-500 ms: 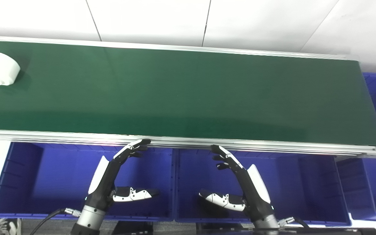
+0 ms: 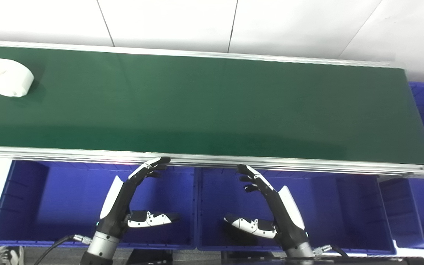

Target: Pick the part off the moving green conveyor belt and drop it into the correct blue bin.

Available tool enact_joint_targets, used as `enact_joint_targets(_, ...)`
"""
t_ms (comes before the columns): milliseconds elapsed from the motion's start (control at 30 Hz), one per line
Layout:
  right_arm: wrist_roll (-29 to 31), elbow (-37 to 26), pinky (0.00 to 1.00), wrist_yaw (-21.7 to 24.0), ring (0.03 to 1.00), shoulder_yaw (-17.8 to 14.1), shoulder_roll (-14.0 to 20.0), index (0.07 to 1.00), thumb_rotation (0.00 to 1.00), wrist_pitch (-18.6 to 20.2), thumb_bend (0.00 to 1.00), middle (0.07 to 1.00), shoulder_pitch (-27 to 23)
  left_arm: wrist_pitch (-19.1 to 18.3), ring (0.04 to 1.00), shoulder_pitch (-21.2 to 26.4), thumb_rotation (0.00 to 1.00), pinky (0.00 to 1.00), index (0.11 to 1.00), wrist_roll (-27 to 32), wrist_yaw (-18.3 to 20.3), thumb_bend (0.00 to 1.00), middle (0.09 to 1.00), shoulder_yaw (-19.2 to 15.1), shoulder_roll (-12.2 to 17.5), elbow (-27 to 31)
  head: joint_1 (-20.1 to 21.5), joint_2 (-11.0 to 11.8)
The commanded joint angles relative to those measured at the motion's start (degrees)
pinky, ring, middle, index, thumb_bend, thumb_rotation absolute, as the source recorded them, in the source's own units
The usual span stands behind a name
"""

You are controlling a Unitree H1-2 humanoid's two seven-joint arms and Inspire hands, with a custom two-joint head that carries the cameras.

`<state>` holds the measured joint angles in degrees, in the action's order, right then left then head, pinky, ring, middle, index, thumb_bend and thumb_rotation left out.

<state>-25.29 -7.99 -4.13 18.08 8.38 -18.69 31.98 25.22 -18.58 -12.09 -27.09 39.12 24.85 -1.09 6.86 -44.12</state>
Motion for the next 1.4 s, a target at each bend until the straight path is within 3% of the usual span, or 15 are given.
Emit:
enact_joint_targets(0,0.20,-0.90,0.70,-0.13,0.804,0.15,-0.18,0.879,0.38,-2.35,0.60,0.853,0.27,1.71,0.769,0.04,0.32,0.69,0.793,0.33,-0.31,0.74,0.837,-0.25,0.06,0.60,0.00,-0.08)
enact_joint_targets(367,0.28,-0.77,0.70,0.00,0.805,0.23,-0.05,0.881,0.37,-2.46,0.59,0.855,0.26,1.71,0.772,0.04,0.32,0.69,0.794,0.37,-0.69,0.74,0.839,0.00,0.23,0.50,-0.33,0.48)
enact_joint_targets(633,2.03,3.19,0.72,-0.32,0.812,-0.08,1.18,0.894,0.38,-6.06,0.58,0.861,-0.39,1.71,0.794,1.44,0.35,0.72,0.790,-1.43,-3.85,0.76,0.832,3.27,0.05,-2.83,-11.56,8.35)
enact_joint_targets(867,1.78,6.89,0.68,-2.56,0.794,0.18,2.00,0.886,0.39,-8.18,0.59,0.841,-1.60,1.71,0.762,3.71,0.30,0.67,0.757,-2.66,-8.90,0.76,0.812,7.45,0.17,-6.25,-15.20,13.13)
enact_joint_targets(1367,1.78,8.08,0.65,-4.86,0.774,1.86,2.71,0.873,0.36,-8.19,0.59,0.831,-2.63,1.71,0.738,5.78,0.28,0.63,0.737,-3.20,-15.90,0.76,0.797,12.77,2.13,-6.11,-14.73,14.25)
